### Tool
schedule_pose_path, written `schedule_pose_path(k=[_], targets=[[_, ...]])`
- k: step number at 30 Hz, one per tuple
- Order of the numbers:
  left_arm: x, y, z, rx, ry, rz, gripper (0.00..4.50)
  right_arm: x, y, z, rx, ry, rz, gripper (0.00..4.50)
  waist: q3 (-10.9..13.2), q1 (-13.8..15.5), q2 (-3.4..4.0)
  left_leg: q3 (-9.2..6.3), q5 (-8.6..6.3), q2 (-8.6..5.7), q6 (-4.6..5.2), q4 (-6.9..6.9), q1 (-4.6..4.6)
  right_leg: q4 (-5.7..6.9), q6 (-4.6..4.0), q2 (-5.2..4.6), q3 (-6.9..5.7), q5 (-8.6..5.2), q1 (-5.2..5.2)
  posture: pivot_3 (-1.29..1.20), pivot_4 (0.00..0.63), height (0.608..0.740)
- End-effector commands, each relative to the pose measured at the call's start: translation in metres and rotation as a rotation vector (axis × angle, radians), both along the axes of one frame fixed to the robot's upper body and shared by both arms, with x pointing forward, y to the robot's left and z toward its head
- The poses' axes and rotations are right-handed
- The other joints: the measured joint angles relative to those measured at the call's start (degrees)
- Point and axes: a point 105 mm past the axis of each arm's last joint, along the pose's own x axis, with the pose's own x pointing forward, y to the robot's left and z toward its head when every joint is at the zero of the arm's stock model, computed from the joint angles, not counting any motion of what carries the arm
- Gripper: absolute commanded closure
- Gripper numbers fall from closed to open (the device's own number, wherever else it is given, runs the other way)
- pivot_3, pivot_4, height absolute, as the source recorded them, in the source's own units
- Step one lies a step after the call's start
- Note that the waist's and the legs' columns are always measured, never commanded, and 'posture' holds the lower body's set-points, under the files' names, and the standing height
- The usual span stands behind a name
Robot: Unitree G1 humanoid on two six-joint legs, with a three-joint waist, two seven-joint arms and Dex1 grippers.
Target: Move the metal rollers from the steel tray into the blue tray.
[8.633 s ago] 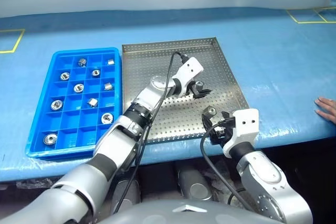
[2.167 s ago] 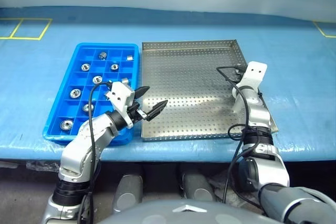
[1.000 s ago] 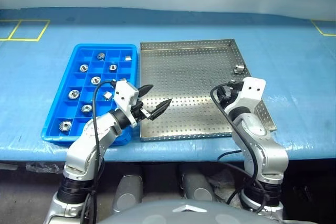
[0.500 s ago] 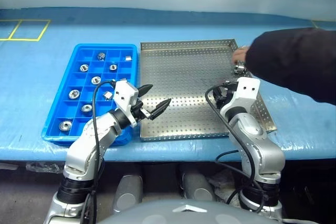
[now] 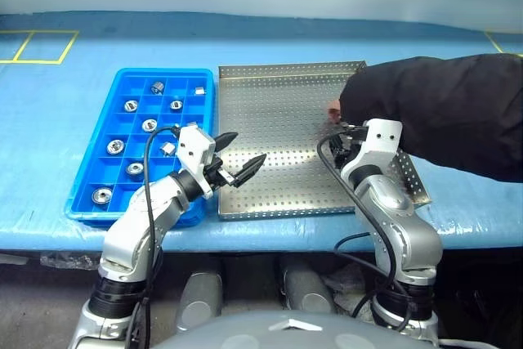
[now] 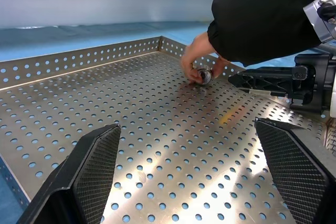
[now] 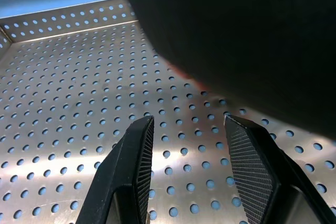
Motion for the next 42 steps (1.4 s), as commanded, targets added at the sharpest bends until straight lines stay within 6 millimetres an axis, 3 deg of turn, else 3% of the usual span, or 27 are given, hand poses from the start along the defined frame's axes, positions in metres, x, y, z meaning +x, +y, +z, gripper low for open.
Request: schedule_pose_path(k=[1,22,25,29,37,42], targets=[[-0.002,-0.003,0.009,-0.013,-0.042,-0.008,0.00,-0.001,0.001,0.014,-0.005,-0.050,0.006,2.24,0.00,0.01,0.00,0.00,0.00,0.00,0.00,0.00,0.00,0.00,0.00,0.00,0.00,0.00,0.00,-0.02,0.150,0.740],[-0.002,-0.006,0.009,-0.009,-0.044,-0.033,0.00,-0.006,0.024,0.016,-0.117,-0.021,0.174,2.24,0.00,0.09,0.00,0.00,0.00,-0.01,0.00,0.01,-0.01,-0.01,0.00,-0.01,-0.02,-0.01,0.00,-0.02,0.150,0.740],[-0.002,-0.005,0.010,-0.007,-0.046,-0.034,0.00,-0.005,0.022,0.013,-0.120,-0.014,0.163,1.70,0.00,0.11,0.00,-0.01,0.00,0.00,0.00,0.00,-0.01,-0.01,0.00,-0.01,-0.02,-0.01,0.00,-0.01,0.150,0.740],[-0.002,-0.005,0.010,-0.006,-0.045,-0.034,0.00,-0.002,0.021,0.009,-0.129,-0.003,0.147,0.50,0.00,0.12,0.00,-0.01,0.00,-0.01,0.00,0.00,-0.01,-0.01,0.00,-0.01,-0.02,-0.01,0.00,-0.01,0.150,0.740],[-0.002,-0.007,0.010,-0.010,-0.041,-0.041,0.00,0.032,0.021,-0.004,-0.129,-0.015,0.099,0.50,0.01,-0.06,-0.01,0.02,0.00,0.00,0.00,0.01,0.01,-0.01,0.01,-0.01,-0.01,0.00,0.00,-0.02,0.150,0.740],[-0.001,-0.007,0.011,-0.010,-0.046,-0.040,0.00,0.062,0.009,-0.009,-0.136,-0.019,0.012,0.50,0.01,-0.01,-0.01,0.02,0.00,-0.02,0.00,0.00,-0.01,-0.01,0.08,-0.01,-0.01,0.05,-0.01,-0.02,0.150,0.740]])
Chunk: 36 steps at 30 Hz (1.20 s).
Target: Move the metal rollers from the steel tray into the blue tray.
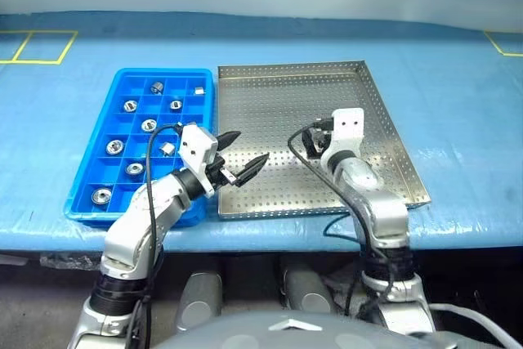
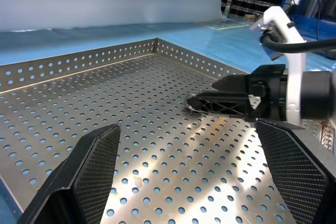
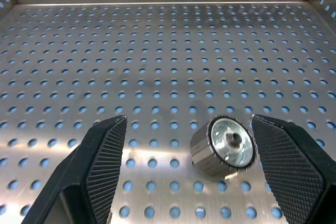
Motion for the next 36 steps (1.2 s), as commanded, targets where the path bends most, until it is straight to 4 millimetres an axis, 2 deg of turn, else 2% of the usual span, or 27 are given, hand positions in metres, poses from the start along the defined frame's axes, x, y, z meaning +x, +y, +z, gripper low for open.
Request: schedule_pose_path(k=[1,6,11,20,23,28,33,36], targets=[[-0.002,-0.002,0.009,-0.013,-0.037,-0.013,0.00,0.017,-0.012,0.009,0.003,-0.061,-0.069,0.50,0.00,0.13,0.00,0.00,0.00,-0.01,0.00,-0.01,-0.01,0.00,0.12,0.00,0.00,0.07,-0.01,-0.01,0.150,0.740],[-0.003,0.001,0.009,-0.014,-0.035,0.002,0.00,0.031,-0.026,0.008,-0.001,-0.073,-0.129,0.50,0.00,0.28,0.00,-0.03,0.00,-0.02,0.00,-0.07,-0.02,0.00,0.18,0.00,0.00,0.18,-0.01,0.01,0.150,0.740],[-0.004,0.002,0.008,-0.014,-0.034,0.012,0.00,0.030,-0.036,-0.006,0.019,-0.028,-0.162,0.50,0.00,0.34,0.00,-0.04,0.00,-0.02,0.00,-0.06,-0.01,0.00,0.17,0.00,-0.01,0.18,0.01,0.02,0.150,0.740],[-0.003,0.001,0.008,-0.013,-0.029,0.007,0.00,0.014,-0.023,-0.027,0.059,0.028,-0.130,0.50,0.00,0.36,0.00,-0.05,0.00,-0.02,0.00,-0.05,0.00,0.00,0.19,0.00,-0.01,0.16,0.02,0.01,0.150,0.740],[-0.003,0.001,0.007,-0.012,-0.027,0.004,0.00,0.011,-0.019,-0.026,0.076,0.025,-0.120,1.13,0.00,0.31,0.00,-0.05,0.00,-0.01,0.00,-0.03,0.02,0.00,0.22,0.00,-0.01,0.15,0.04,0.01,0.150,0.740],[-0.003,0.001,0.007,-0.014,-0.025,0.005,0.00,0.007,-0.014,-0.011,0.075,-0.029,-0.108,2.77,0.00,0.25,0.01,-0.04,0.00,0.01,0.00,-0.03,0.03,0.02,0.22,0.02,-0.02,0.14,0.03,0.01,0.150,0.740],[-0.002,0.002,0.006,-0.018,-0.027,0.023,0.00,0.004,0.003,0.015,0.073,-0.105,-0.042,2.80,0.01,0.25,0.02,-0.04,0.00,0.00,0.00,-0.04,-0.01,0.01,0.22,0.00,-0.01,0.14,-0.03,0.01,0.150,0.740],[-0.001,0.006,0.008,-0.021,-0.045,0.050,0.00,0.001,0.024,0.041,0.088,-0.176,0.040,2.80,0.01,0.26,0.02,-0.06,0.00,0.02,0.00,-0.06,0.00,0.02,0.21,0.01,-0.03,0.14,-0.03,0.02,0.150,0.740]])
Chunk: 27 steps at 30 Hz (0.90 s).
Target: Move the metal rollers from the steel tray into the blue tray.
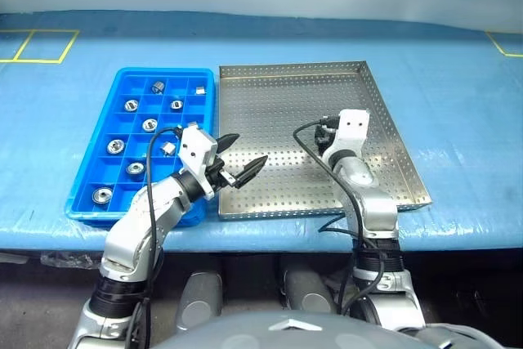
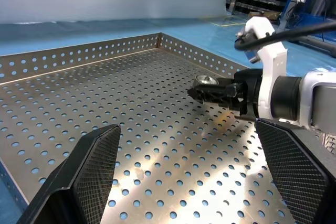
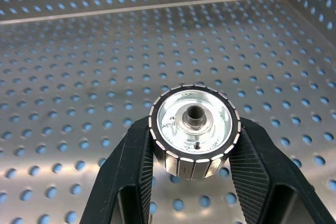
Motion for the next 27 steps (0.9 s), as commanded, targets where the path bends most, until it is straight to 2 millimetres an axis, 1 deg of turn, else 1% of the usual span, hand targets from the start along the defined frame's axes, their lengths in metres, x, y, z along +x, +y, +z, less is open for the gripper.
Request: schedule_pose_path(k=[1,2,4,5,6,8,9,10,11,12,14,16,18,19,20,22,24,27], targets=[[0.000,0.006,0.015,-0.026,-0.076,0.037,0.00,-0.004,0.033,0.049,0.027,-0.145,0.132,2.80,0.00,-0.01,0.00,0.00,0.00,0.00,0.00,0.00,0.00,0.00,0.00,0.00,0.00,0.00,0.00,0.02,0.150,0.740],[0.000,0.011,0.017,-0.031,-0.087,0.053,0.00,-0.008,0.053,0.058,0.042,-0.163,0.225,2.80,0.01,-0.02,0.01,0.00,0.00,0.00,0.00,0.00,0.00,0.00,0.00,0.00,0.00,0.00,-0.01,0.03,0.150,0.740],[-0.001,0.015,0.019,-0.033,-0.101,0.068,0.00,-0.015,0.075,0.067,0.055,-0.174,0.343,2.80,0.01,-0.12,0.02,0.01,0.00,0.02,0.00,-0.01,0.00,0.00,-0.01,0.00,0.00,-0.01,-0.04,0.04,0.150,0.740],[-0.002,0.020,0.020,-0.030,-0.117,0.082,0.00,-0.020,0.090,0.070,0.053,-0.171,0.419,2.80,0.01,-0.03,0.02,0.01,0.00,0.04,0.00,-0.02,0.00,0.01,-0.02,0.00,-0.01,-0.01,-0.04,0.04,0.150,0.740],[-0.002,0.023,0.021,-0.027,-0.129,0.094,0.00,-0.023,0.101,0.071,0.046,-0.168,0.471,2.80,0.01,0.07,0.02,-0.04,0.00,0.04,0.00,-0.03,0.01,0.01,-0.06,0.00,-0.07,-0.03,-0.01,0.05,0.150,0.740],[-0.004,0.034,0.026,-0.005,-0.177,0.132,0.00,-0.029,0.127,0.075,0.055,-0.167,0.571,2.80,0.01,0.26,0.02,-0.10,0.00,0.04,0.00,-0.04,0.00,0.01,-0.11,0.00,-0.12,-0.06,-0.02,0.06,0.150,0.740],[-0.007,0.043,0.031,0.009,-0.212,0.166,0.00,-0.031,0.144,0.076,0.064,-0.166,0.620,2.80,0.01,0.33,0.02,-0.10,0.00,0.04,0.00,-0.05,0.00,0.01,-0.17,0.00,-0.13,-0.10,-0.02,0.08,0.150,0.740],[-0.009,0.050,0.033,0.018,-0.236,0.188,0.00,-0.033,0.156,0.077,0.068,-0.165,0.652,2.80,0.02,0.17,0.01,-0.11,0.00,0.04,0.00,-0.08,-0.01,0.01,-0.27,-0.01,-0.13,-0.14,-0.04,0.09,0.150,0.740],[-0.014,0.055,0.037,0.025,-0.275,0.203,0.00,-0.034,0.167,0.077,0.065,-0.167,0.685,2.80,0.02,0.35,0.01,-0.06,0.00,0.08,-0.01,-0.12,0.01,0.02,-0.30,-0.02,-0.11,-0.12,-0.07,0.11,0.150,0.740],[-0.020,0.061,0.036,0.033,-0.273,0.212,0.00,-0.037,0.179,0.076,0.061,-0.165,0.725,2.80,0.02,0.58,0.00,-0.08,0.01,0.04,-0.02,-0.16,0.02,0.04,-0.54,-0.05,-0.14,0.03,-0.07,0.13,0.150,0.740],[-0.032,0.072,0.034,0.048,-0.274,0.222,0.00,-0.041,0.197,0.073,0.054,-0.158,0.788,2.80,0.01,1.27,-0.03,-0.09,0.00,0.05,-0.02,-0.23,0.03,-0.01,-0.57,-0.06,-0.19,0.04,-0.07,0.16,0.150,0.740],[-0.041,0.077,0.032,0.062,-0.265,0.223,0.00,-0.045,0.207,0.070,0.050,-0.150,0.834,2.80,0.01,2.30,-0.04,-0.09,0.00,0.01,-0.02,-0.35,0.03,-0.05,-0.61,-0.11,-0.20,0.02,-0.11,0.20,0.150,0.740],[-0.053,0.093,0.024,0.123,-0.237,0.264,0.00,-0.059,0.229,0.062,0.074,-0.108,0.952,2.80,0.02,3.20,-0.18,-0.16,0.00,-0.01,-0.03,-0.40,0.00,-0.06,-0.69,-0.14,-0.29,-0.03,-0.13,0.24,0.150,0.740],[-0.058,0.098,0.022,0.140,-0.227,0.274,0.00,-0.064,0.236,0.058,0.077,-0.090,0.994,2.80,0.01,3.52,-0.22,-0.16,0.01,0.00,-0.04,-0.46,0.01,-0.09,-0.75,-0.14,-0.31,-0.06,-0.12,0.26,0.150,0.740],[-0.063,0.103,0.022,0.148,-0.225,0.285,0.00,-0.068,0.243,0.053,0.064,-0.079,1.029,2.80,0.02,3.78,-0.22,-0.16,0.01,0.00,-0.05,-0.50,0.03,-0.10,-0.98,-0.15,-0.31,-0.21,-0.12,0.27,0.150,0.740],[-0.070,0.110,0.022,0.166,-0.238,0.307,0.00,-0.077,0.255,0.041,0.059,-0.042,1.093,2.80,0.02,4.44,-0.23,-0.16,0.01,0.01,-0.05,-0.54,0.05,-0.10,-0.98,-0.16,-0.33,-0.29,-0.13,0.28,0.150,0.740],[-0.078,0.114,0.018,0.194,-0.234,0.319,0.00,-0.087,0.263,0.027,0.021,-0.010,1.145,2.80,0.03,5.24,-0.26,-0.17,0.01,0.04,-0.06,-0.55,0.07,-0.10,-0.80,-0.16,-0.38,-0.48,-0.12,0.30,0.150,0.740],[-0.087,0.116,0.014,0.170,-0.208,0.345,0.00,-0.099,0.268,0.016,0.018,0.027,1.209,2.80,0.02,5.98,-0.28,-0.15,0.02,0.06,-0.09,-0.61,0.12,-0.11,-0.83,-0.16,-0.39,-0.52,-0.12,0.31,0.150,0.740]])
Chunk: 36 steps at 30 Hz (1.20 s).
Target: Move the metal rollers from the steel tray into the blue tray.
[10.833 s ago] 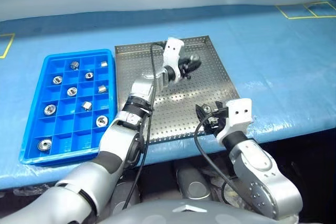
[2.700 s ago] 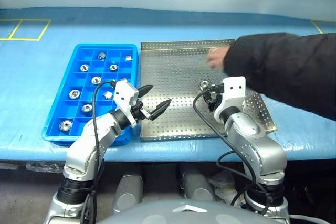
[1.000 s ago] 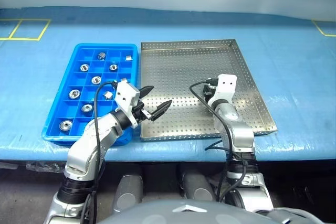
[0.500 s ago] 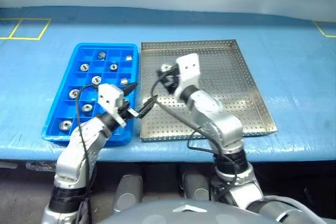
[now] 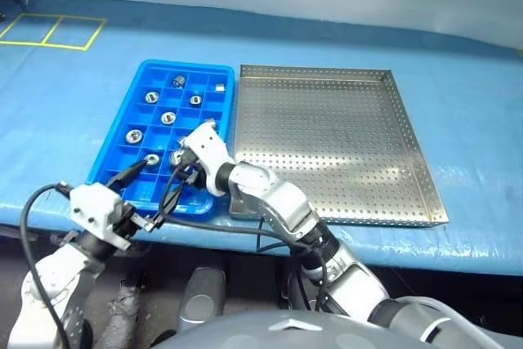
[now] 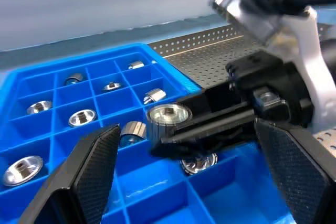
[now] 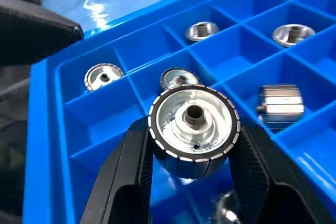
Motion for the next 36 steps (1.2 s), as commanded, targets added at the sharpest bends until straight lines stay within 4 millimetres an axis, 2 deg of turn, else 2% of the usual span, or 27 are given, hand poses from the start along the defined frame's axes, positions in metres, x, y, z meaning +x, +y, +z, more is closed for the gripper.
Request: schedule_pose_path(k=[1,5,14,16,17,20,22,27,29,33,36], targets=[[-0.011,-0.006,0.013,-0.019,-0.055,-0.012,0.00,-0.022,0.018,0.004,0.035,0.010,0.109,2.80,-0.02,0.38,-0.03,-0.01,0.00,0.01,0.00,-0.01,-0.01,0.00,-0.01,0.01,-0.01,-0.01,-0.01,0.32,0.150,0.740],[-0.023,-0.007,-0.002,-0.005,0.029,-0.030,0.00,-0.030,0.019,-0.006,0.006,0.018,0.135,2.80,-0.11,0.68,-0.16,0.00,0.00,0.02,-0.01,-0.18,0.05,-0.02,-0.09,0.00,-0.02,-0.07,-0.02,0.32,0.150,0.740],[-0.018,-0.009,0.002,-0.033,-0.002,-0.019,0.00,-0.024,0.015,-0.010,-0.003,0.020,0.098,2.80,-0.17,1.38,-0.23,-0.01,-0.01,0.04,-0.03,-0.29,0.09,-0.03,-0.12,0.03,-0.07,-0.13,-0.04,0.32,0.150,0.740],[-0.015,-0.012,0.004,-0.043,-0.015,-0.036,0.00,-0.021,0.013,-0.009,-0.006,0.018,0.084,2.07,-0.17,1.56,-0.23,-0.01,0.00,0.06,-0.05,-0.29,0.09,-0.02,-0.12,0.04,-0.08,-0.13,-0.04,0.31,0.150,0.740],[-0.014,-0.013,0.006,-0.047,-0.019,-0.043,0.00,-0.020,0.012,-0.009,-0.008,0.015,0.078,1.85,-0.17,1.67,-0.23,-0.01,0.01,0.06,-0.07,-0.29,0.10,-0.01,-0.12,0.05,-0.08,-0.13,-0.04,0.30,0.150,0.740],[-0.009,-0.017,0.012,-0.060,-0.040,-0.076,0.00,-0.014,0.002,0.001,0.019,-0.006,0.042,0.91,-0.17,1.85,-0.23,-0.01,0.03,0.05,-0.09,-0.29,0.09,-0.02,-0.12,0.04,-0.09,-0.13,-0.04,0.28,0.150,0.740],[-0.005,-0.021,0.015,-0.065,-0.050,-0.101,0.00,-0.011,-0.005,0.011,0.052,-0.019,0.018,0.91,-0.19,1.98,-0.27,-0.01,0.04,0.02,-0.11,-0.29,0.06,-0.03,-0.12,0.02,-0.09,-0.12,-0.04,0.27,0.150,0.740],[0.011,-0.034,0.029,-0.092,-0.105,-0.167,0.00,0.005,-0.047,0.051,0.220,-0.067,-0.142,0.91,-0.25,1.85,-0.37,-0.04,0.06,0.02,-0.15,-0.28,0.04,-0.03,-0.10,0.03,-0.10,-0.11,-0.02,0.21,0.150,0.740],[0.020,-0.043,0.036,-0.112,-0.139,-0.190,0.00,0.018,-0.081,0.059,0.264,-0.097,-0.284,0.91,-0.27,1.73,-0.39,-0.05,0.07,0.03,-0.16,-0.28,0.04,-0.01,-0.09,0.04,-0.11,-0.11,-0.02,0.19,0.150,0.740],[0.044,-0.052,0.048,-0.149,-0.215,-0.165,0.00,0.026,-0.146,0.058,0.285,-0.141,-0.512,0.91,-0.28,1.24,-0.39,-0.07,0.09,-0.01,-0.19,-0.28,0.05,-0.02,-0.04,0.04,-0.09,-0.07,0.02,0.12,0.150,0.740],[0.057,-0.063,0.052,-0.192,-0.228,-0.186,0.00,0.023,-0.189,0.047,0.201,-0.207,-0.643,0.91,-0.28,-0.02,-0.37,-0.04,0.09,-0.04,-0.19,-0.26,0.04,-0.03,0.01,0.03,-0.05,-0.03,0.03,0.07,0.150,0.740]])
